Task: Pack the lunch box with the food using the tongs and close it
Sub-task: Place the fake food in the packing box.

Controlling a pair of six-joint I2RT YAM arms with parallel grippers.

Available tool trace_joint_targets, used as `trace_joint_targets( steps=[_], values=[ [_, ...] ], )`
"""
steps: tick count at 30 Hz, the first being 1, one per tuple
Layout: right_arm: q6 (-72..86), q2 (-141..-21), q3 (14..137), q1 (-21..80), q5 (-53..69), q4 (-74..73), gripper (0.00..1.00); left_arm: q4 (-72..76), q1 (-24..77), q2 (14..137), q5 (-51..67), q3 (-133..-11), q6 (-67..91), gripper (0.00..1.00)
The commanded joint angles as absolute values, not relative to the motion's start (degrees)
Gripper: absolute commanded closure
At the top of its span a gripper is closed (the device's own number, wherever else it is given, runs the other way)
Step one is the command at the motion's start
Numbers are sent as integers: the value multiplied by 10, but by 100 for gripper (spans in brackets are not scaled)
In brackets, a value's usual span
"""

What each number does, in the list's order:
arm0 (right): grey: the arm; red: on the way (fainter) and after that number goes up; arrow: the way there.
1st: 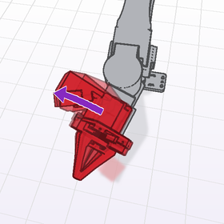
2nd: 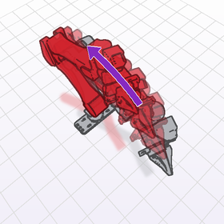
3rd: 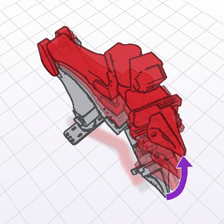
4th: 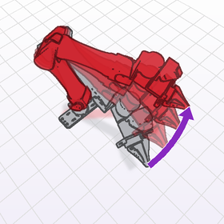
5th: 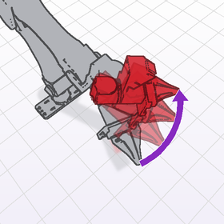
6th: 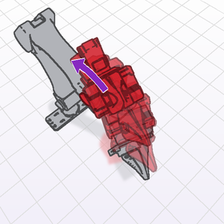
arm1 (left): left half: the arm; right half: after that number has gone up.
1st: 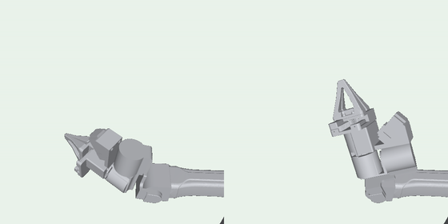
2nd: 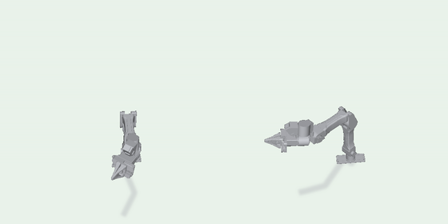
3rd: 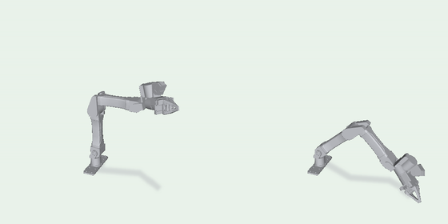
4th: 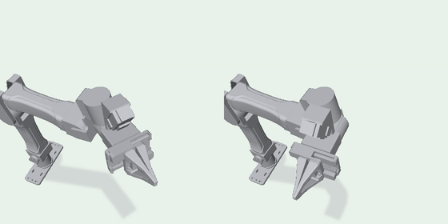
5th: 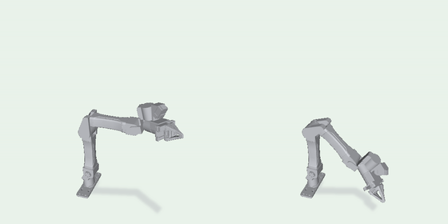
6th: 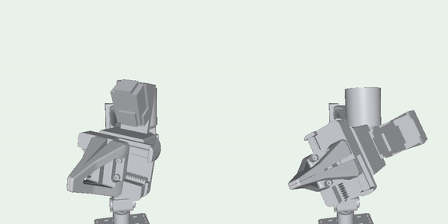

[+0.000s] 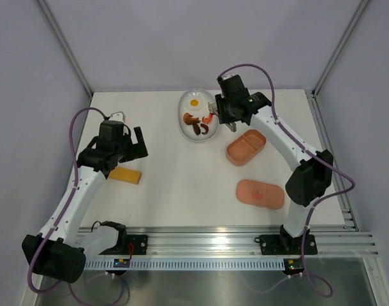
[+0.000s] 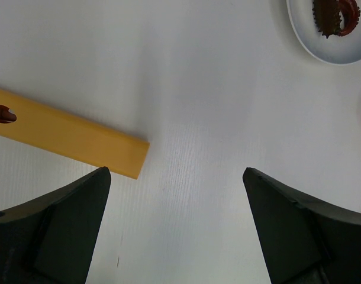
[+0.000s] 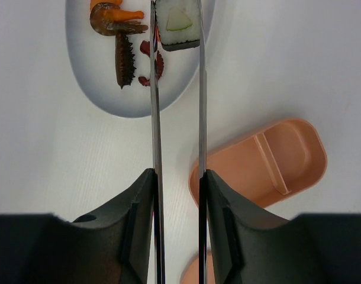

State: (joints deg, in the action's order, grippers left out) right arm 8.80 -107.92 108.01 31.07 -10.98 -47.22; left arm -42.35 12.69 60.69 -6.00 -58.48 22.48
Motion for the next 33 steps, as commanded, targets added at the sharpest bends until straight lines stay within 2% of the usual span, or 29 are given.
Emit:
trace_joint_targets(
  steps=[1, 7, 16, 33],
  values=[
    [84, -985, 1021, 304, -146, -402, 64, -403, 128, 599, -47, -584, 221, 1],
    [90, -881, 912, 279, -174, -408, 63, -400, 128, 606, -42, -586, 224, 1],
    [140, -786, 771, 228, -194, -431, 63, -395, 128, 616, -33, -584, 233, 1],
    [142, -794, 711, 218, -181, -414, 61, -388, 128, 632, -25, -587, 240, 1]
  ],
)
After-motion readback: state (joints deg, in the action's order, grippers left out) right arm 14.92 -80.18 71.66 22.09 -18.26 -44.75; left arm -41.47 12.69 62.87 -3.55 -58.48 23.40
